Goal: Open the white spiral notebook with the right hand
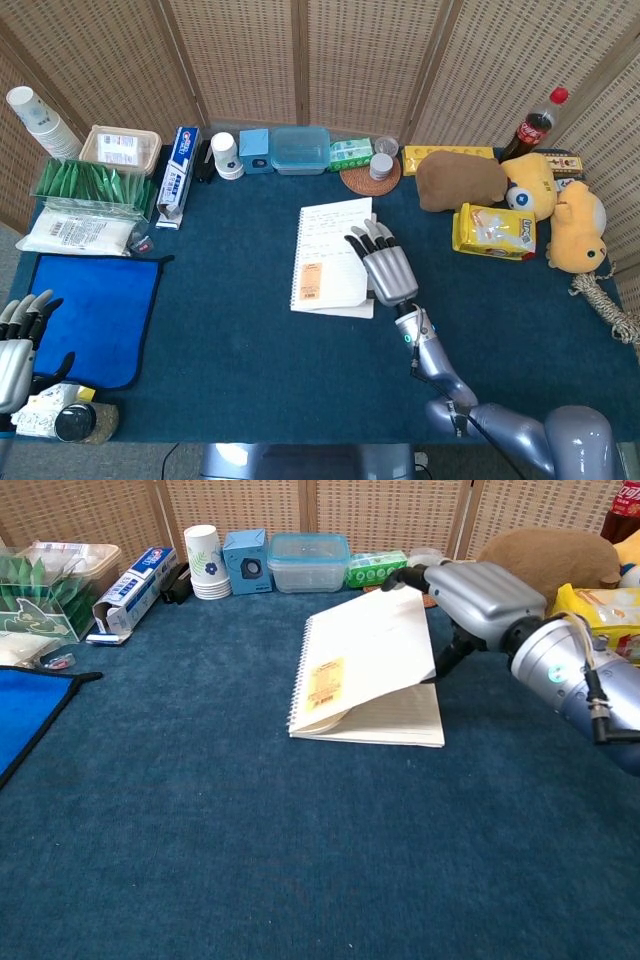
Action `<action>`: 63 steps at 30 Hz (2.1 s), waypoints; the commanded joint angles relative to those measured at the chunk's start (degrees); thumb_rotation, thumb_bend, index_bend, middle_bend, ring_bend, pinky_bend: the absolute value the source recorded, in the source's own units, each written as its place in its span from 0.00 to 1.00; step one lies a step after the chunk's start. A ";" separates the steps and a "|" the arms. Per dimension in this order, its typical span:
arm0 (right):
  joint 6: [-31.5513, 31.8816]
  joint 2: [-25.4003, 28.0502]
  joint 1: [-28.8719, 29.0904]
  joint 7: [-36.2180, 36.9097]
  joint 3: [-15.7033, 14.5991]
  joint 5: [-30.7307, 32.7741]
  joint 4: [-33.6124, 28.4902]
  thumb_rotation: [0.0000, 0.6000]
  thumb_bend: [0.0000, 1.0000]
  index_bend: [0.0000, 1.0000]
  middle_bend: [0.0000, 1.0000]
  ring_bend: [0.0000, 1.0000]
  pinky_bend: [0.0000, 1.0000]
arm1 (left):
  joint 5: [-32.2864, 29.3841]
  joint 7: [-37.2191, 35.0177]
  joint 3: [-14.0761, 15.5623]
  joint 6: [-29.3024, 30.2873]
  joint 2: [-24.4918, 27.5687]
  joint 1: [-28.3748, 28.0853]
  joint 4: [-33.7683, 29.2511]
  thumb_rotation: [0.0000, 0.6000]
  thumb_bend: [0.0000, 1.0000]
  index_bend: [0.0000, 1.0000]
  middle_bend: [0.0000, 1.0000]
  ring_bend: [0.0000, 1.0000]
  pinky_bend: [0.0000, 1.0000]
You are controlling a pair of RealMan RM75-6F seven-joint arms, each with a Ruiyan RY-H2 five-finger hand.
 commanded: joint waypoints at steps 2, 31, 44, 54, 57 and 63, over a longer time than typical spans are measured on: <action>-0.76 -0.73 1.83 0.19 2.10 1.49 -2.29 1.00 0.06 0.16 0.19 0.07 0.13 | 0.12 -0.60 0.16 0.62 -0.03 0.54 0.41 1.00 0.31 0.21 0.09 0.02 0.00; -3.94 -4.19 13.17 -5.14 13.38 12.20 -10.35 1.00 0.04 0.00 0.09 0.04 0.13 | -0.50 -8.08 1.43 4.34 -0.45 5.68 6.22 1.00 0.30 0.21 0.09 0.02 0.00; -5.64 -10.49 18.92 -5.21 14.20 16.52 -2.29 1.00 0.04 0.00 0.07 0.04 0.13 | -0.77 -10.56 1.98 5.21 -0.46 7.76 8.32 1.00 0.31 0.21 0.09 0.02 0.00; -3.94 -9.30 17.32 -3.91 11.54 15.19 -1.54 1.00 0.04 0.00 0.07 0.04 0.13 | -0.01 -10.60 1.89 4.87 -0.09 7.72 8.36 1.00 0.30 0.21 0.09 0.02 0.00; -2.49 -6.77 14.90 -3.97 9.88 14.30 -4.11 1.00 0.04 0.00 0.07 0.04 0.13 | 0.65 -9.87 1.81 4.37 -0.03 7.12 7.75 1.00 0.30 0.21 0.09 0.02 0.00; 0.68 0.73 8.82 -5.28 5.15 11.73 -10.88 1.00 0.04 0.00 0.08 0.04 0.13 | 1.85 -7.65 1.65 3.16 0.11 5.75 5.84 1.00 0.31 0.21 0.09 0.02 0.00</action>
